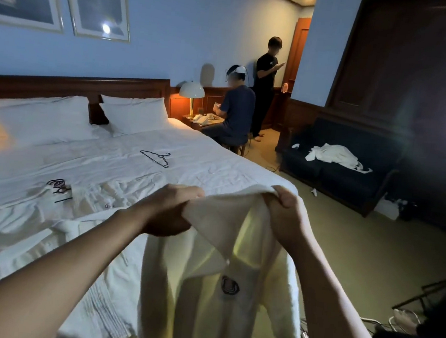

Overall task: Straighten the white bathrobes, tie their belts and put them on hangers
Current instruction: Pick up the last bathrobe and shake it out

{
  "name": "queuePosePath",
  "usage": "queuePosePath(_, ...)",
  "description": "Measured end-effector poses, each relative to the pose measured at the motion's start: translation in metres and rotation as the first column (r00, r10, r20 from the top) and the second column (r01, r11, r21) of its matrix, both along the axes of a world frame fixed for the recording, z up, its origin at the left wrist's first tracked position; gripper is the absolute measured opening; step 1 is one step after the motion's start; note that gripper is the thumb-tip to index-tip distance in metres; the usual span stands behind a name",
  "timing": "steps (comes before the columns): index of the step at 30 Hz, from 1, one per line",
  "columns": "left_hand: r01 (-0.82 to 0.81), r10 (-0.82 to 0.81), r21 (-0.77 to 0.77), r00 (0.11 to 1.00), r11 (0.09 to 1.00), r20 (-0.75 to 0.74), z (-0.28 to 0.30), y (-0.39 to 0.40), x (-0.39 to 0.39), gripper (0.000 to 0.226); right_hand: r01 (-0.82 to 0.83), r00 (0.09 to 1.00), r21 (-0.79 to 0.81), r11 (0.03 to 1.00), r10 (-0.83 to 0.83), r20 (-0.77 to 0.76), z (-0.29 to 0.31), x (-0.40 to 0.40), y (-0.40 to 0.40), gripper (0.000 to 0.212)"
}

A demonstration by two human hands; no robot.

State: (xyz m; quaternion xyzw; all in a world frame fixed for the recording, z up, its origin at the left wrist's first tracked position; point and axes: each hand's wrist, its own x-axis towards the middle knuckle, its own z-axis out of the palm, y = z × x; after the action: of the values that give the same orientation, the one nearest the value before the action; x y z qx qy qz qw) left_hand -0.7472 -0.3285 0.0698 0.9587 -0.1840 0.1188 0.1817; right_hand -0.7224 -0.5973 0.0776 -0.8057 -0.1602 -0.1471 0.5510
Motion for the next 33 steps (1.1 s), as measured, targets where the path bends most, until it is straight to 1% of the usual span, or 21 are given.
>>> queuePosePath(1,-0.074,0.074,0.001,0.994,0.997,-0.084,-0.002,-0.001,0.003,0.007,-0.012,1.0,0.013,1.0,0.012,0.02,0.003,-0.003,-0.001,0.029)
queuePosePath(2,-0.16,0.155,-0.037,0.981,0.986,-0.116,-0.002,-0.002,0.005,0.009,-0.025,0.999,0.014,1.0,0.024,0.023,0.006,-0.007,-0.002,0.027)
queuePosePath(3,-0.241,0.231,-0.093,0.967,0.966,-0.111,-0.002,-0.003,0.009,0.014,-0.039,0.999,0.005,0.999,0.039,0.012,0.009,-0.011,-0.004,0.021)
queuePosePath(5,-0.366,0.354,-0.238,0.931,0.9,-0.093,0.004,-0.012,0.011,0.018,-0.06,0.997,-0.065,0.996,0.057,-0.048,0.009,-0.012,-0.012,0.012)
queuePosePath(7,-0.427,0.417,-0.36,0.902,0.83,-0.111,0.015,-0.026,0.011,0.016,-0.116,0.986,-0.184,0.976,0.091,-0.14,0.006,-0.012,-0.023,0.02)
queuePosePath(9,-0.443,0.412,-0.407,0.896,0.799,-0.166,0.028,-0.043,0.01,0.017,-0.219,0.952,-0.237,0.946,0.155,-0.264,0.002,-0.013,-0.027,0.025)
queuePosePath(11,-0.442,0.365,-0.438,0.896,0.783,-0.251,0.037,-0.062,0.009,0.018,-0.251,0.931,-0.211,0.945,0.176,-0.32,-0.005,-0.017,-0.021,0.023)
queuePosePath(13,-0.441,0.306,-0.496,0.892,0.748,-0.332,0.046,-0.082,0.008,0.021,-0.214,0.952,-0.223,0.951,0.152,-0.266,-0.011,-0.022,-0.009,0.025)
queuePosePath(15,-0.436,0.272,-0.55,0.894,0.712,-0.356,0.051,-0.097,0.009,0.023,-0.252,0.958,-0.242,0.937,0.206,-0.201,-0.018,-0.024,0.003,0.033)
queuePosePath(16,-0.429,0.26,-0.56,0.897,0.709,-0.357,0.054,-0.102,0.011,0.024,-0.252,0.959,-0.228,0.941,0.211,-0.188,-0.02,-0.025,0.008,0.03)
queuePosePath(18,-0.403,0.242,-0.556,0.908,0.727,-0.341,0.059,-0.109,0.014,0.028,-0.164,0.977,-0.194,0.967,0.133,-0.164,-0.02,-0.02,0.014,0.01)
queuePosePath(20,-0.349,0.201,-0.579,0.931,0.736,-0.306,0.066,-0.11,0.014,0.031,-0.08,0.99,-0.143,0.986,0.062,-0.13,-0.02,-0.012,0.016,0.025)
queuePosePath(21,-0.301,0.151,-0.604,0.946,0.738,-0.287,0.069,-0.108,0.013,0.033,-0.063,0.989,-0.083,0.995,0.051,-0.136,-0.021,-0.008,0.015,0.031)
queuePosePath(23,-0.186,0.017,-0.668,0.968,0.72,-0.251,0.066,-0.099,0.009,0.039,-0.017,0.986,0.061,0.998,0.027,-0.167,-0.021,-0.005,0.009,0.037)
queuePosePath(25,-0.14,-0.043,-0.726,0.973,0.673,-0.228,0.041,-0.088,0.0,0.043,-0.014,0.979,0.197,0.98,0.053,-0.196,-0.019,-0.006,-0.001,0.035)
queuePosePath(26,-0.154,-0.026,-0.711,0.971,0.686,-0.236,0.021,-0.085,-0.004,0.042,-0.035,0.975,0.257,0.966,0.09,-0.203,-0.017,-0.006,-0.005,0.03)
queuePosePath(27,-0.174,-0.005,-0.662,0.966,0.729,-0.26,0.0,-0.082,-0.01,0.039,-0.064,0.969,0.304,0.95,0.131,-0.207,-0.014,-0.007,-0.008,0.026)
queuePosePath(29,-0.185,0.026,-0.498,0.951,0.847,-0.309,-0.035,-0.084,-0.018,0.04,-0.115,0.952,0.372,0.921,0.208,-0.223,-0.006,-0.007,-0.01,0.021)
queuePosePath(30,-0.185,0.046,-0.447,0.952,0.875,-0.303,-0.047,-0.086,-0.019,0.04,-0.127,0.944,0.398,0.908,0.234,-0.232,-0.002,-0.006,-0.01,0.017)
queuePosePath(31,-0.184,0.062,-0.43,0.958,0.884,-0.282,-0.054,-0.089,-0.019,0.036,-0.133,0.939,0.42,0.898,0.249,-0.236,0.004,-0.007,-0.011,0.014)
queuePosePath(33,-0.177,0.089,-0.418,0.971,0.891,-0.222,-0.057,-0.092,-0.018,0.017,-0.114,0.937,0.473,0.873,0.253,-0.242,0.015,-0.008,-0.012,0.014)
